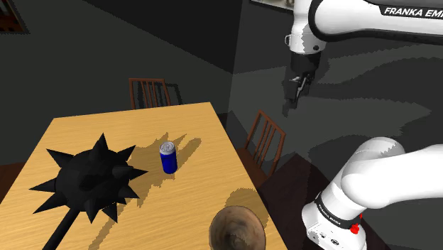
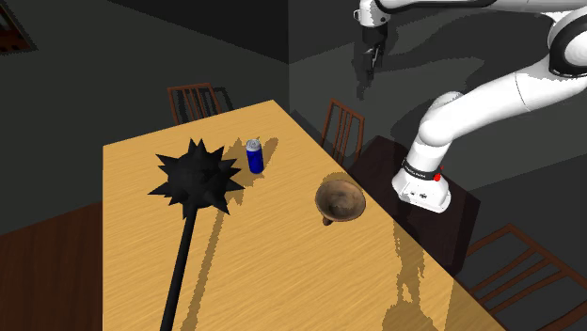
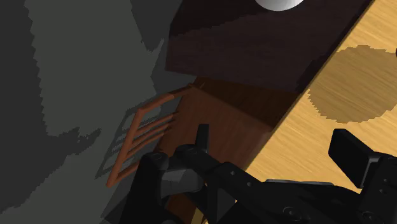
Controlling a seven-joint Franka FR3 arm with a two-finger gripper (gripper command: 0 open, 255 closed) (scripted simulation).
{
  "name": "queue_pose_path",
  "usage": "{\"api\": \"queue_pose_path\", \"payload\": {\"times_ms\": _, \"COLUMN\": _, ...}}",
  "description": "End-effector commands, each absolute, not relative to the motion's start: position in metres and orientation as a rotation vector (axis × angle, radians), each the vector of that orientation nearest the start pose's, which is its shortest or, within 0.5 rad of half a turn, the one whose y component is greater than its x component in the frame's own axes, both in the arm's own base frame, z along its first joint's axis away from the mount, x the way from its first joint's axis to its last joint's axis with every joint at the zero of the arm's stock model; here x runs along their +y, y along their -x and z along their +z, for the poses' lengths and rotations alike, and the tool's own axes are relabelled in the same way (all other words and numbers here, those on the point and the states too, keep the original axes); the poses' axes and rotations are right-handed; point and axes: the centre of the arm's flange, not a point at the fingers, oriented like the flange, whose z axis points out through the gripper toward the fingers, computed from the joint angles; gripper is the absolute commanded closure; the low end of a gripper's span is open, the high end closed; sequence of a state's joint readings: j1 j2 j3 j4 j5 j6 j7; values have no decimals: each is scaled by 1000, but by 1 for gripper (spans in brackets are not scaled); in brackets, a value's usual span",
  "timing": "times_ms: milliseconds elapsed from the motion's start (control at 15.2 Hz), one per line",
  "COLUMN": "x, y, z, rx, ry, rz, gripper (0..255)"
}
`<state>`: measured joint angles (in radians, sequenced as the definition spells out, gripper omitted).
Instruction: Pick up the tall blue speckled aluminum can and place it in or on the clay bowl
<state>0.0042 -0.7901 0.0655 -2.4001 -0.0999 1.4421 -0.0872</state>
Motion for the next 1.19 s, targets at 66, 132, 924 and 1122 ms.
{"api": "queue_pose_path", "payload": {"times_ms": 66, "x": 22, "y": -295, "z": 555, "rx": -203, "ry": 3263, "rz": 275, "gripper": 0}}
{"api": "queue_pose_path", "payload": {"times_ms": 132, "x": 31, "y": -300, "z": 548, "rx": -195, "ry": 3260, "rz": 269, "gripper": 0}}
{"api": "queue_pose_path", "payload": {"times_ms": 924, "x": 135, "y": -371, "z": 468, "rx": -101, "ry": 3225, "rz": 195, "gripper": 0}}
{"api": "queue_pose_path", "payload": {"times_ms": 1122, "x": 161, "y": -390, "z": 449, "rx": -78, "ry": 3215, "rz": 177, "gripper": 0}}
